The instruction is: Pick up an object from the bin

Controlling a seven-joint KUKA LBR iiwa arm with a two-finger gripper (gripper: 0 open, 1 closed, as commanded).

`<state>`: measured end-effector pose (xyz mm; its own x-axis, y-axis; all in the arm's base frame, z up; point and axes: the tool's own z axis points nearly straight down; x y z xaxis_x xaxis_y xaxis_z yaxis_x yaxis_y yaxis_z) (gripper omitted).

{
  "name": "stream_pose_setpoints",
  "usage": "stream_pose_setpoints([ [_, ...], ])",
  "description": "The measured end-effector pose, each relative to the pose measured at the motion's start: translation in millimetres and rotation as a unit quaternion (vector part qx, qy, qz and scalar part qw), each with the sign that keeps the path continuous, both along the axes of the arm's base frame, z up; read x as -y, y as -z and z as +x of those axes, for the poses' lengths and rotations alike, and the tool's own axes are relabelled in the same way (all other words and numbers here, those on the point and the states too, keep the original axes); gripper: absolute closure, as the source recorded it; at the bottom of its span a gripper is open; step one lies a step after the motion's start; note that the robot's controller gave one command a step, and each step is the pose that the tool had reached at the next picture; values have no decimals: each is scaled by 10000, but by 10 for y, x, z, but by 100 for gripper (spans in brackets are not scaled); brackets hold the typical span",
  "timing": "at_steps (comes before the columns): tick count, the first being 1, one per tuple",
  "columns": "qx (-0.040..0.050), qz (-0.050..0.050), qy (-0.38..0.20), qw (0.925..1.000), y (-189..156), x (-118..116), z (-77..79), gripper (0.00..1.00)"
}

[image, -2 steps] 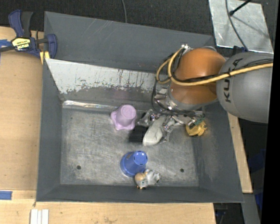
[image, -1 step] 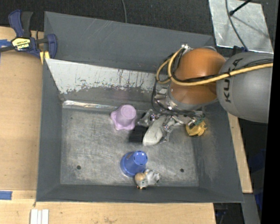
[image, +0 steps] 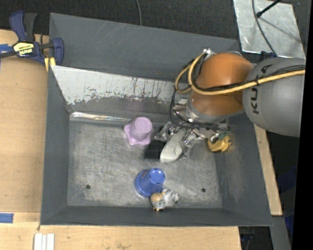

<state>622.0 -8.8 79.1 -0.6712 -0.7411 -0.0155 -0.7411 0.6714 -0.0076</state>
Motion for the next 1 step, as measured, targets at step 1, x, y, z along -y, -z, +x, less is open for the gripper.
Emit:
stream_pose_setpoints([
  [1,-60,-13,-2,10000,-107,2,-21,100],
])
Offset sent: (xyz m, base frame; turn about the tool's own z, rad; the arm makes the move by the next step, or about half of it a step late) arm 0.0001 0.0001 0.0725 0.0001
